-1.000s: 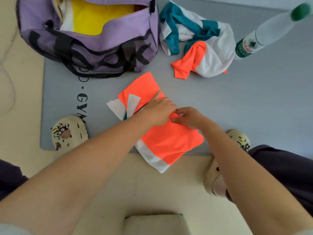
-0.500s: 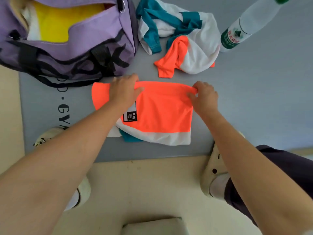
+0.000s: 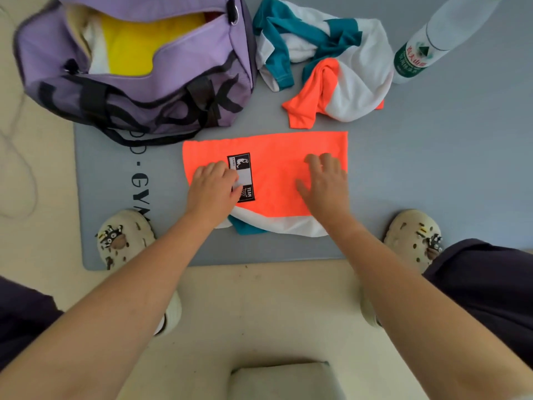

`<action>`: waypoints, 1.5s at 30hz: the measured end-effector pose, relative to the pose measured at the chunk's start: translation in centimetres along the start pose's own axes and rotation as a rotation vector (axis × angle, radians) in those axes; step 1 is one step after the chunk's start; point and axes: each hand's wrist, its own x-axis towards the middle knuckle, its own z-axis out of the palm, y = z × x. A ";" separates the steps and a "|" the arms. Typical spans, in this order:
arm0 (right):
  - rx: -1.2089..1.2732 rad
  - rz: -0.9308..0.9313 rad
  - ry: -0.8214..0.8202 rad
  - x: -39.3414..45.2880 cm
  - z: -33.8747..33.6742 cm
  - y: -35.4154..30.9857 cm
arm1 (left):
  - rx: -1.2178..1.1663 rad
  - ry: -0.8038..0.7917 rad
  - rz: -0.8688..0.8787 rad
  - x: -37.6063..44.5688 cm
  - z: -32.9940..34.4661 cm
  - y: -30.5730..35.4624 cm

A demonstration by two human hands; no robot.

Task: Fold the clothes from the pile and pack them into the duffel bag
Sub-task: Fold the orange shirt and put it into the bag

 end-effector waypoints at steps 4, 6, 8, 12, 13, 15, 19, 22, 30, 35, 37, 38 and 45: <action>-0.048 -0.049 -0.239 -1.2 1.8 -2.4 | 0.024 -0.298 -0.165 -1.2 -1.1 -0.9; -0.072 -0.043 -0.261 -1.3 2.0 -2.4 | 0.013 -0.598 -0.268 -1.5 -1.8 -1.8; -0.065 -0.051 -0.275 -1.3 1.9 -2.2 | -0.035 -0.763 -0.367 -2.1 -2.1 -3.2; -0.070 -0.064 -0.300 -1.1 1.4 -2.0 | -0.152 -0.359 -0.567 -3.8 -1.3 -5.4; -0.069 -0.062 -0.304 -1.0 1.4 -2.1 | -0.249 -0.273 -0.639 -4.2 -0.9 -5.4; -0.074 -0.058 -0.308 -1.1 1.3 -2.3 | -0.464 -0.248 -0.741 -4.5 -0.1 -4.9; -0.150 -0.084 -0.325 -2.1 1.6 -1.5 | -0.668 -0.129 -0.715 -3.8 1.6 -4.4; -0.139 -0.048 -0.295 -2.6 1.4 0.1 | -0.615 -0.010 -0.729 -3.3 1.5 -5.4; 0.139 0.453 0.001 -4.1 0.8 2.9 | -0.701 0.119 -0.853 -2.1 1.0 -4.9; 0.325 0.728 -0.206 -4.9 1.4 4.1 | -0.681 0.034 -0.938 -4.6 2.9 -2.5; 0.326 0.725 -0.206 -5.1 1.6 3.9 | -0.675 -0.012 -0.967 -6.2 3.7 -1.7; 0.323 0.725 -0.191 -5.3 1.6 3.8 | -0.673 -0.013 -0.964 -6.8 4.1 -1.5; 0.335 0.683 -0.126 -7.4 1.8 4.3 | -0.546 0.022 -0.858 -7.5 4.2 -1.6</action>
